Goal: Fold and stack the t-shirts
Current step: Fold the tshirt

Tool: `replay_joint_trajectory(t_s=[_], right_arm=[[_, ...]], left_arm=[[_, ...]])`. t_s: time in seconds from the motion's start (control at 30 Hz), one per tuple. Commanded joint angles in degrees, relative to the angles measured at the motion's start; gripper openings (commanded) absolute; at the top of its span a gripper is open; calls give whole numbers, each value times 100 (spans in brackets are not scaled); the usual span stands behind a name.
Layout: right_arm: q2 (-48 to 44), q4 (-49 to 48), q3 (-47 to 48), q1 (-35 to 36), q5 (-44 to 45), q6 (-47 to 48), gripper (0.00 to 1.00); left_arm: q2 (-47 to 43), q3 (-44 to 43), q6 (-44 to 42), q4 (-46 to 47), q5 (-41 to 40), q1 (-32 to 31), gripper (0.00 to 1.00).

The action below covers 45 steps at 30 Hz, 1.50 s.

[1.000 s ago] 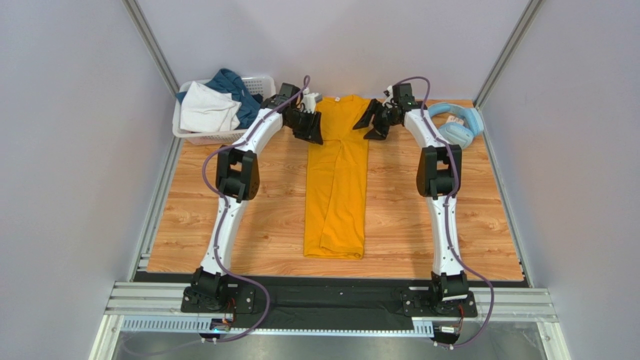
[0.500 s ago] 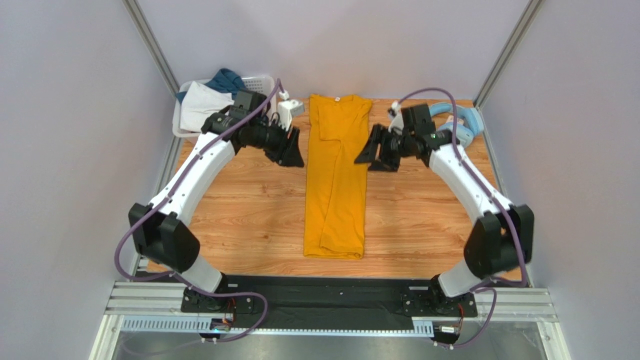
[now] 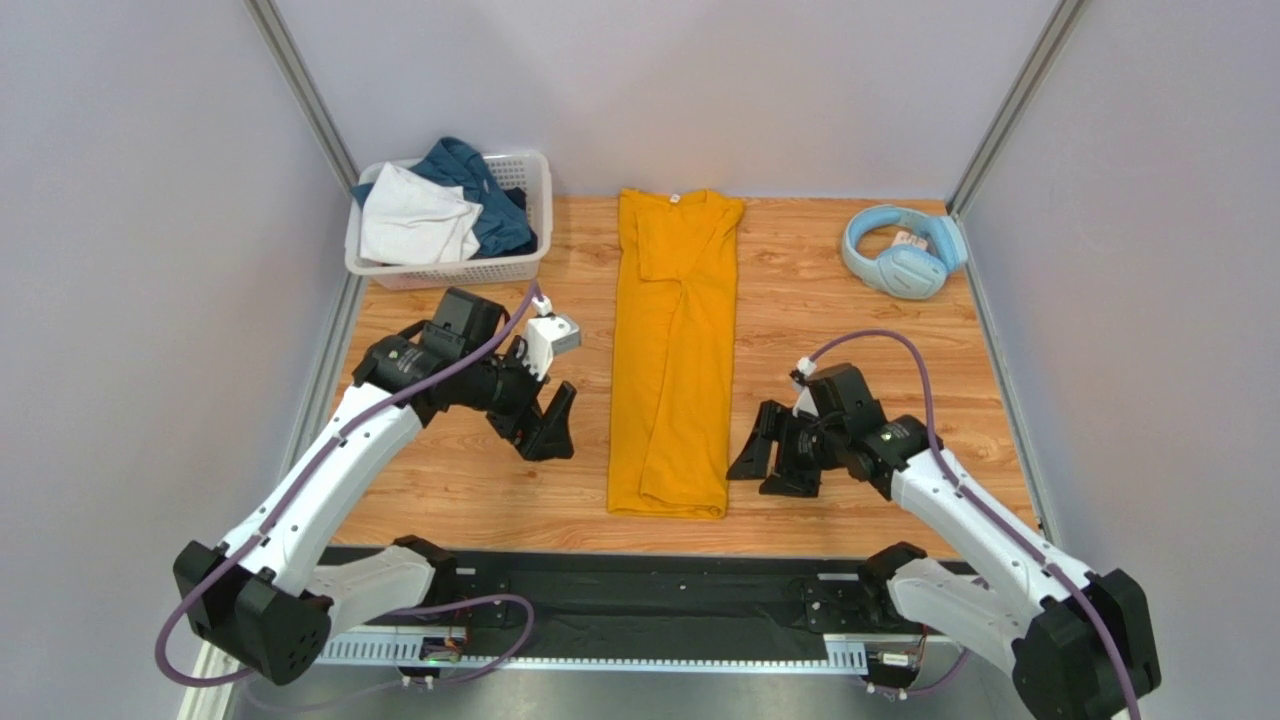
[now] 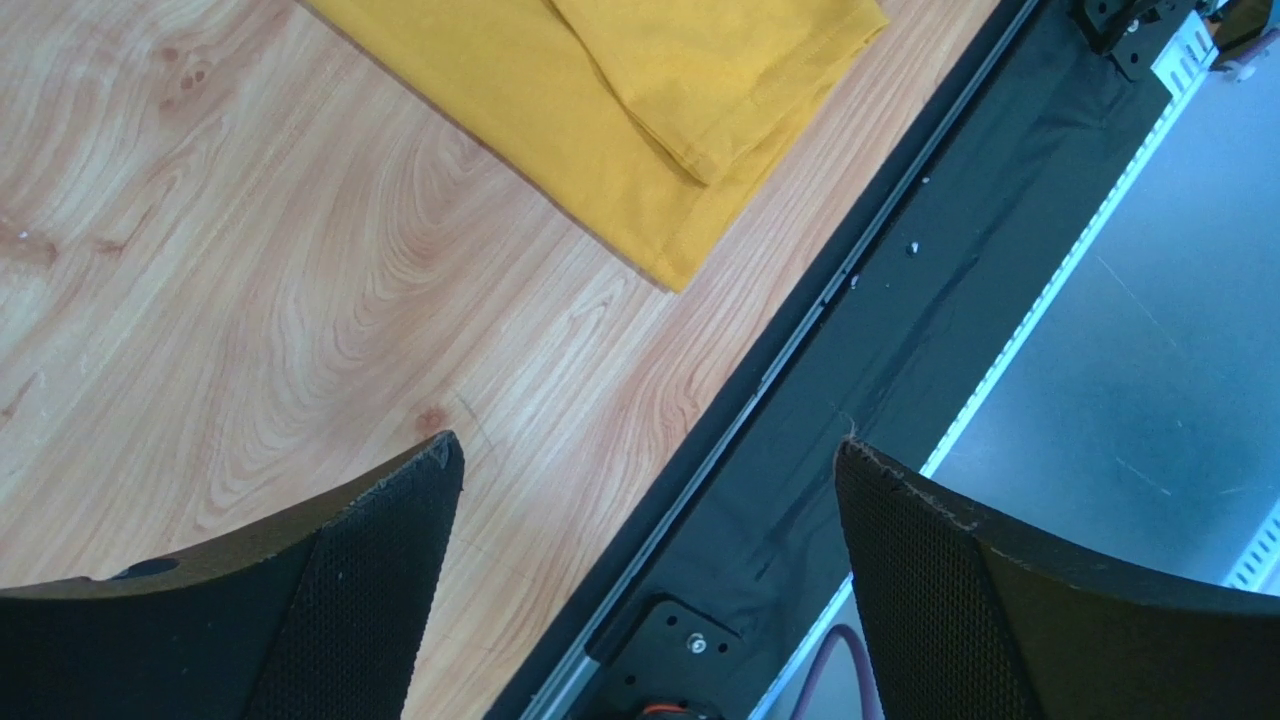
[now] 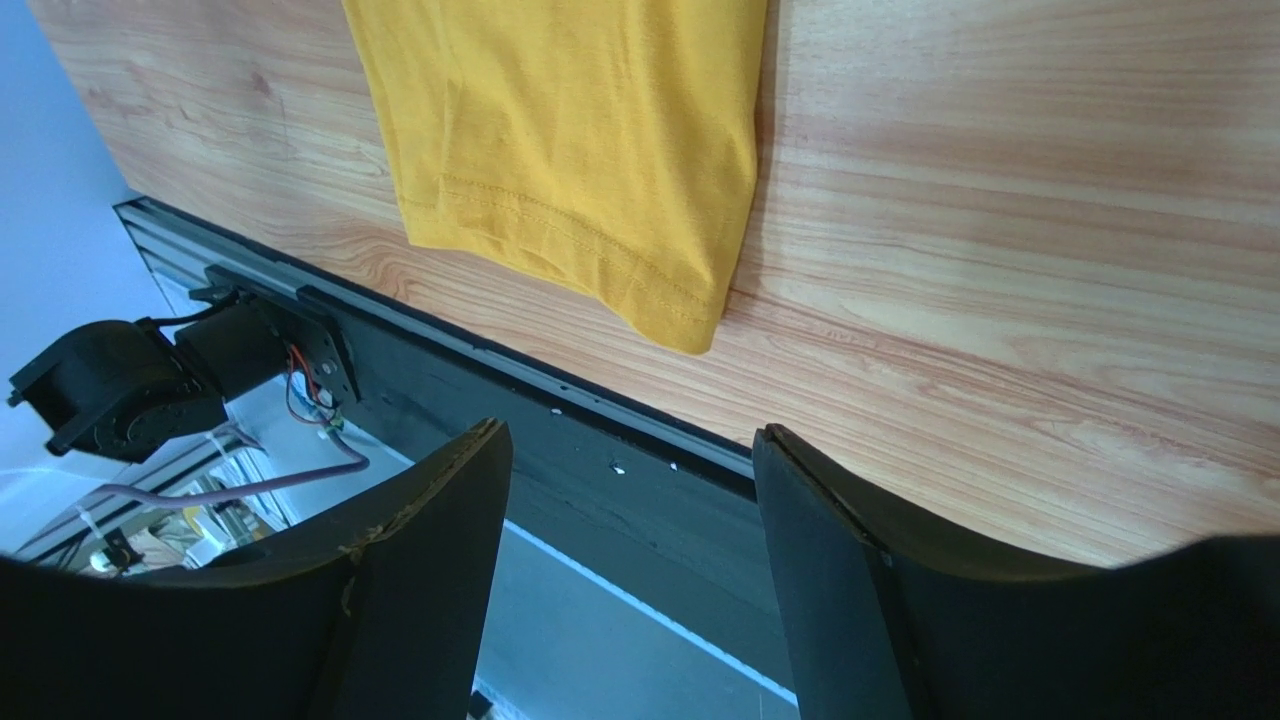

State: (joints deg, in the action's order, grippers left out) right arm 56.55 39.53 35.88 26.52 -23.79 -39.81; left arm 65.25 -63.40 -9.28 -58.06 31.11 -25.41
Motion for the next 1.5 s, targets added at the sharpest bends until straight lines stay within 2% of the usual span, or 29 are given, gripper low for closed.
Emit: replay_joint_trajectory(t_s=[0.0,0.07,0.17,0.3,0.43,0.67,0.83,1.27,1.47], right_arm=[[-338,-655,-555,81,173,-597,66],[-277,-919,-809,90,156,-720,66],[12,-1026,-863,125,129,-765,65],[311,-1201,-802,186,164,-773,65],[610,-1518,-802,222,147,-914,64],[1252,-2132,-793,353,103,-1064,62],[1682,-2379,-670,476,41,-1151,61],[1850,-2424,-705,687,-11,-1274,57],[1789,-2503,-890,749,-73,-1380,56]], left_arm=[[-13,327,31,330,-78,-262,90],[40,652,92,629,-97,-629,89],[364,759,180,832,-167,-860,87],[1101,600,216,814,141,-1000,80],[1551,662,216,911,245,-1036,79],[2227,653,488,1157,747,-1063,69],[2720,583,646,1218,870,-1063,74],[3353,398,805,1517,1072,-1115,73],[3600,433,840,1500,862,-1230,73]])
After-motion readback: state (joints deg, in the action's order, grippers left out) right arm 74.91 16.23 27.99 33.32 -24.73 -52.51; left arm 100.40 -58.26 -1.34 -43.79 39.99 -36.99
